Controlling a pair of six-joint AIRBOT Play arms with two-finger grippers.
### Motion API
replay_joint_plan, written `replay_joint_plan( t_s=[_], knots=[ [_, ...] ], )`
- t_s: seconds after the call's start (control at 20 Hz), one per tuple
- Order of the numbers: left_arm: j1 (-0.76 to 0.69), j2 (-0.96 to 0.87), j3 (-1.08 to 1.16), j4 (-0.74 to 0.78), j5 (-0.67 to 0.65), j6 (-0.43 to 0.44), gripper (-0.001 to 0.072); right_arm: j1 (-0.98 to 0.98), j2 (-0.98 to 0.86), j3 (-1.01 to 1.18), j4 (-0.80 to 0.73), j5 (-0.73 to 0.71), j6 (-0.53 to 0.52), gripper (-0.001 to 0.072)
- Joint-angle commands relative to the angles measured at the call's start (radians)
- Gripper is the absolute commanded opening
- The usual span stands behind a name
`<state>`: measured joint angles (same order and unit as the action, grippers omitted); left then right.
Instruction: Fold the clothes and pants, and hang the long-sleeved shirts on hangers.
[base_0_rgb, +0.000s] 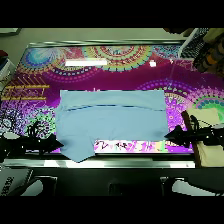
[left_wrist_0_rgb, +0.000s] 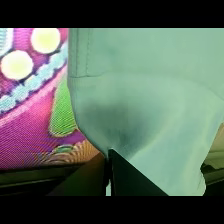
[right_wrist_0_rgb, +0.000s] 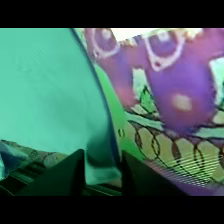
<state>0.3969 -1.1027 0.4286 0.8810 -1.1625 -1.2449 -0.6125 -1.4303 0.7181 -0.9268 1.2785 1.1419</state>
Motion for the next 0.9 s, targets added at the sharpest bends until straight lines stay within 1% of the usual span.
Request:
replay_joint_plan(
  t_s=[0.0,0.05,0.15,0.25,0.35,0.45,0.55,0.6,0.75,0.85],
  knots=[
    [0.002,0.001,0.006,0.002,-0.007,-0.003,0.0016,0.037,0.003,-0.013,0.011,-0.033,0.006,0.005],
    [0.005,0.001,0.015,0.001,-0.015,-0.003,0.0016,0.036,0.01,-0.011,0.013,-0.029,0.006,0.0043],
    [0.012,0.001,0.061,0.002,-0.072,-0.003,0.0015,0.036,0.047,-0.008,0.011,-0.01,0.021,0.0043],
    [0.013,0.015,0.124,0.013,-0.167,-0.019,0.0015,0.036,0.105,-0.003,-0.025,0.026,0.097,0.0042],
    [0.013,0.056,0.171,0.072,-0.248,-0.115,0.0014,0.036,0.17,-0.003,-0.072,0.101,0.185,0.0042],
    [0.013,0.124,0.19,0.115,-0.323,-0.2,0.0014,0.037,0.232,-0.003,-0.113,0.174,0.243,0.0042],
    [0.007,0.192,0.192,0.107,-0.364,-0.248,0.0014,0.037,0.298,-0.003,-0.113,0.218,0.237,0.0042],
    [-0.001,0.213,0.196,0.093,-0.363,-0.248,0.0014,0.037,0.324,-0.003,-0.087,0.215,0.225,0.0042],
    [-0.042,0.185,0.256,0.055,-0.325,-0.247,0.0013,0.046,0.345,0.013,0.055,0.143,0.173,0.0041],
    [-0.07,0.118,0.328,0.025,-0.291,-0.244,0.0013,0.113,0.322,0.069,0.058,0.076,0.155,0.0042]
  ],
)
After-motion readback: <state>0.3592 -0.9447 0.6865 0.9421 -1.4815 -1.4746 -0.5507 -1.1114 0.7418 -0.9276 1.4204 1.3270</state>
